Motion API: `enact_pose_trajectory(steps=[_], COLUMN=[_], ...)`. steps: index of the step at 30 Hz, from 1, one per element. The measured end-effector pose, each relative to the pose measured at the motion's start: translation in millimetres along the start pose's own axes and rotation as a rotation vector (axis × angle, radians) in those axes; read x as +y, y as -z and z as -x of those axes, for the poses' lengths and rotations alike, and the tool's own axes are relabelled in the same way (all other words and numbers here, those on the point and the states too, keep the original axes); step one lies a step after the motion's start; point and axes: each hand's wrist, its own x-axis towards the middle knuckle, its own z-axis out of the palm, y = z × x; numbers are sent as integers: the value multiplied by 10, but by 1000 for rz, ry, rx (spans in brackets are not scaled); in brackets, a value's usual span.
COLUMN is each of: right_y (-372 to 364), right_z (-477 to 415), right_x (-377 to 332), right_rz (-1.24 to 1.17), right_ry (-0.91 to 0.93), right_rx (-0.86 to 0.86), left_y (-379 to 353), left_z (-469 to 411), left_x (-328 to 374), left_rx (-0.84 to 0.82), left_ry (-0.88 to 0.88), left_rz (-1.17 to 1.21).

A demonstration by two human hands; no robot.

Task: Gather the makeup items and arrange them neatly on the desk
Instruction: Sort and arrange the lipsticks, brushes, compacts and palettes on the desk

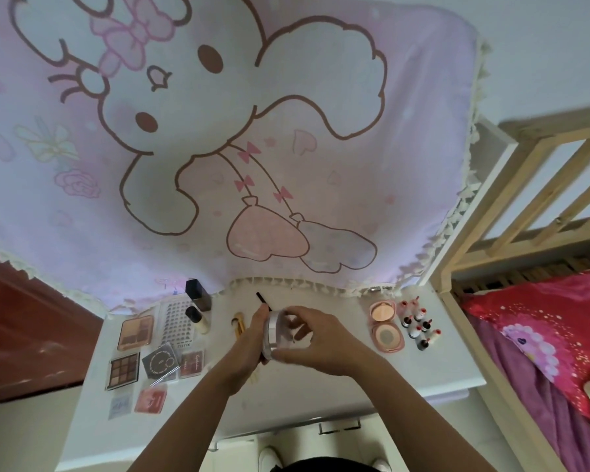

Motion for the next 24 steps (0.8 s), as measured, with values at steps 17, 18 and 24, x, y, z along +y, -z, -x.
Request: enact_pose_trajectory(steps=[17,18,24], right_y=[27,49,85], right_z=[-41,-47,-81], right_x=[106,91,120], right_rz=[24,26,52], right_ry=[-135,-124,-68], right_rx=[-29,-22,-31], left_y=[-41,-36,-16], left_z=[-52,-52,-93], left_x=[-19,-7,16], left_rx=[-17,-24,-34], left_ry=[46,44,43], left_rz=[-36,-35,-17])
